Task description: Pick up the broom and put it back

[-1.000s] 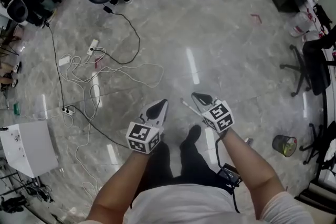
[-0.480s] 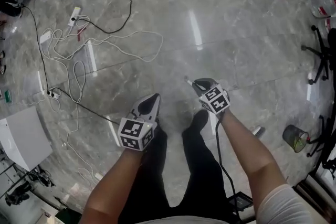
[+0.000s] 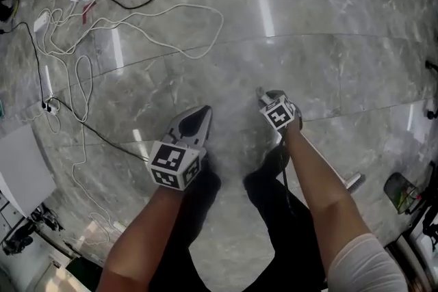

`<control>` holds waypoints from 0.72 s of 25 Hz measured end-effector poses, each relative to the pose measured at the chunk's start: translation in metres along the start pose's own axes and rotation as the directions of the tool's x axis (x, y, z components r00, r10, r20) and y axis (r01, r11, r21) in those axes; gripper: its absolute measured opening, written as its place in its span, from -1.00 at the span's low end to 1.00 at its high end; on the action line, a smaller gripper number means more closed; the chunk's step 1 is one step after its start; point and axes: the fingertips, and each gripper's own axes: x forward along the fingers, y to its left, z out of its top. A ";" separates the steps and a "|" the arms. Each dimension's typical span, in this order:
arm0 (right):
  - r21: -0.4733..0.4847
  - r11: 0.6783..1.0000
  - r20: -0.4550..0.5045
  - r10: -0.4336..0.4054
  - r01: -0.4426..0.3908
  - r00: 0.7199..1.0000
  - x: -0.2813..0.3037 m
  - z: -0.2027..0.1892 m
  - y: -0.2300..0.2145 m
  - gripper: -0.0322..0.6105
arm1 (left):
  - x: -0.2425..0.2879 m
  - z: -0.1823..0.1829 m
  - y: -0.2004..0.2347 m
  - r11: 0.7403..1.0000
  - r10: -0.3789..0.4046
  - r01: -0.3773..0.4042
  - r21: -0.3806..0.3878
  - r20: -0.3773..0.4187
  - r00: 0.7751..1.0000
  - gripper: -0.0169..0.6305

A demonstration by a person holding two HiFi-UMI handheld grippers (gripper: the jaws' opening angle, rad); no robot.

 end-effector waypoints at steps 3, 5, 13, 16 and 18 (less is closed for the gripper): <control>-0.006 0.999 -0.051 -0.047 0.047 0.998 0.052 -0.020 -0.013 -0.43 | 0.025 -0.021 0.026 1.000 0.000 0.000 -0.001 0.003 1.000 -0.93; -0.005 0.998 -0.078 -0.067 0.066 0.995 0.077 -0.029 -0.020 -0.42 | 0.037 -0.027 0.037 1.000 -0.002 0.002 -0.001 0.012 1.000 -0.94; -0.091 0.987 -0.113 -0.141 0.131 0.983 0.110 -0.045 -0.026 -0.63 | 0.047 -0.027 0.061 1.000 -0.003 0.004 -0.018 0.062 0.998 -0.93; -0.078 0.988 -0.089 -0.140 0.133 0.986 0.097 -0.038 -0.028 -0.64 | 0.041 -0.022 0.059 1.000 0.001 0.001 -0.021 0.066 0.998 -0.93; -0.077 0.987 -0.037 -0.142 0.139 0.989 0.071 -0.021 -0.023 -0.64 | 0.031 -0.012 0.052 1.000 0.001 0.000 -0.021 0.070 0.998 -0.93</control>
